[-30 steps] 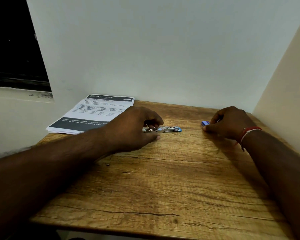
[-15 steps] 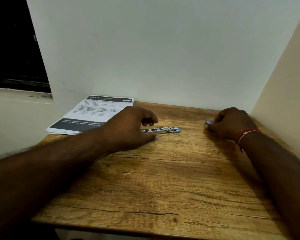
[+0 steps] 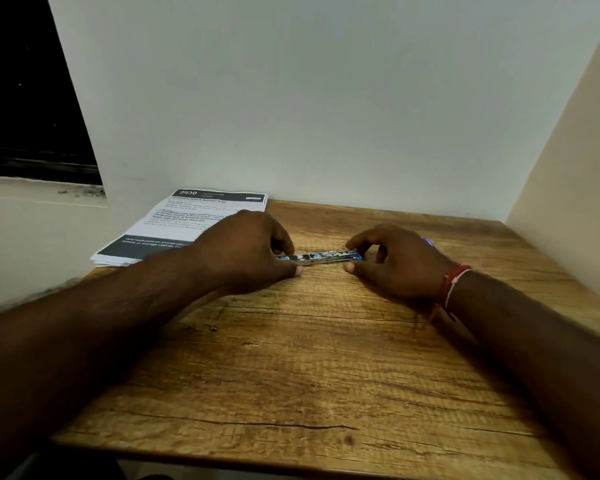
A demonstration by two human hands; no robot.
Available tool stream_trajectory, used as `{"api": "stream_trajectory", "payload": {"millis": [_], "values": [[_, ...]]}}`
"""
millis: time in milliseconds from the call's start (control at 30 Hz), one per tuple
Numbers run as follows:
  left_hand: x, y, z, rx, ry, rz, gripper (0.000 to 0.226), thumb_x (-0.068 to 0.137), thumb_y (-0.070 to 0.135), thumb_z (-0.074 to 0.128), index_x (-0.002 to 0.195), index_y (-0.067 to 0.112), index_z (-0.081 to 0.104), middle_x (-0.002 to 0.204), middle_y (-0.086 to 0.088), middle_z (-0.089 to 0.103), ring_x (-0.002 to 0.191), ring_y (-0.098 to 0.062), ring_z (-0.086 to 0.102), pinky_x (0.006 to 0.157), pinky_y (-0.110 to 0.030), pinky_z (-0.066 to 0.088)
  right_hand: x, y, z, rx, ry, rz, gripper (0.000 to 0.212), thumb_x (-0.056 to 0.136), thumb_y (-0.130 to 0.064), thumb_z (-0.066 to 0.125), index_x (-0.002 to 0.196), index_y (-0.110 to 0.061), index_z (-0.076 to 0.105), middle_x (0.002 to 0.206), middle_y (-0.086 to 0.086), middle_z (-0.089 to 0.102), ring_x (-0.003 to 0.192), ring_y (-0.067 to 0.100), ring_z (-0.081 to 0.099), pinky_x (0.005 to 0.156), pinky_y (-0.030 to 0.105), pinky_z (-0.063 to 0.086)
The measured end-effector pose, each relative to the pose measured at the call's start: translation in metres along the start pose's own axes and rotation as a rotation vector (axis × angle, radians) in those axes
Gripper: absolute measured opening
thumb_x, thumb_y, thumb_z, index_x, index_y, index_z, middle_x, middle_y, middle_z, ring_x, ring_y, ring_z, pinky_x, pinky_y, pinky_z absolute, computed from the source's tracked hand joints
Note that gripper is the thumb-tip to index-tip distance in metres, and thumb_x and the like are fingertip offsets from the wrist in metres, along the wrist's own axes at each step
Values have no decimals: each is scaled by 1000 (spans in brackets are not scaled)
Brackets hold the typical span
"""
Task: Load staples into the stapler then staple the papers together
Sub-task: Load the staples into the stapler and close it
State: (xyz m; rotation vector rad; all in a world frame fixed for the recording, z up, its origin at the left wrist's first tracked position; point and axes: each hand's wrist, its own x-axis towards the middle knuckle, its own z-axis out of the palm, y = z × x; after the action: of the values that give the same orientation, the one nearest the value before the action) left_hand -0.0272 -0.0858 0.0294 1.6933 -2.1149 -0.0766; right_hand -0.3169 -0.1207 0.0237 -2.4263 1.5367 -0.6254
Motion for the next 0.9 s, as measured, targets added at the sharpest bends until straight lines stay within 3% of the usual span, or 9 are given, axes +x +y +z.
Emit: {"api": "stream_trajectory", "payload": {"millis": [133,233,433,533,633,767,900], "values": [[-1,1,2,-16,5,-3,25,86,62,88,98,41,87,100,21,78,89,2,66,78,-28,53,1,0,-1,14,-19,-1,12,96,-46,81,105,-38,78,113,-16,65,94,-2,57,79,25,43],[-2,3,3,-28,2,9,20,88,58,87,94,38,85,92,23,73,87,1,66,73,-26,48,2,0,0,24,-28,5,9,96,-42,82,97,-37,75,108,-17,64,90,-2,56,74,24,41],[-4,5,8,-6,35,28,22,91,59,83,98,38,78,97,23,60,102,-8,65,80,-31,47,2,0,1,9,-17,-5,14,100,-33,79,107,-31,67,98,-15,66,85,1,60,68,26,41],[-6,8,8,31,57,56,22,95,58,78,102,37,74,93,23,59,100,-9,63,79,-32,45,1,2,-1,101,5,1,14,101,-29,79,110,-29,68,99,-12,71,86,5,66,69,24,47],[-8,10,6,33,89,78,20,98,54,76,106,37,72,100,19,66,101,-12,65,80,-32,47,3,6,0,287,47,12,11,103,-20,76,113,-23,72,95,-9,73,70,0,65,62,17,51],[-9,15,7,-78,115,98,19,99,51,79,103,35,69,98,17,71,95,-7,66,77,-31,49,6,8,0,435,99,13,11,101,-14,78,111,-18,75,90,3,66,74,11,60,71,31,53],[-9,18,7,-220,157,114,20,96,47,84,101,33,71,87,17,69,82,3,63,70,-22,45,6,8,-1,609,102,4,17,99,-10,80,116,-10,76,80,-10,71,75,18,69,78,40,64]]}}
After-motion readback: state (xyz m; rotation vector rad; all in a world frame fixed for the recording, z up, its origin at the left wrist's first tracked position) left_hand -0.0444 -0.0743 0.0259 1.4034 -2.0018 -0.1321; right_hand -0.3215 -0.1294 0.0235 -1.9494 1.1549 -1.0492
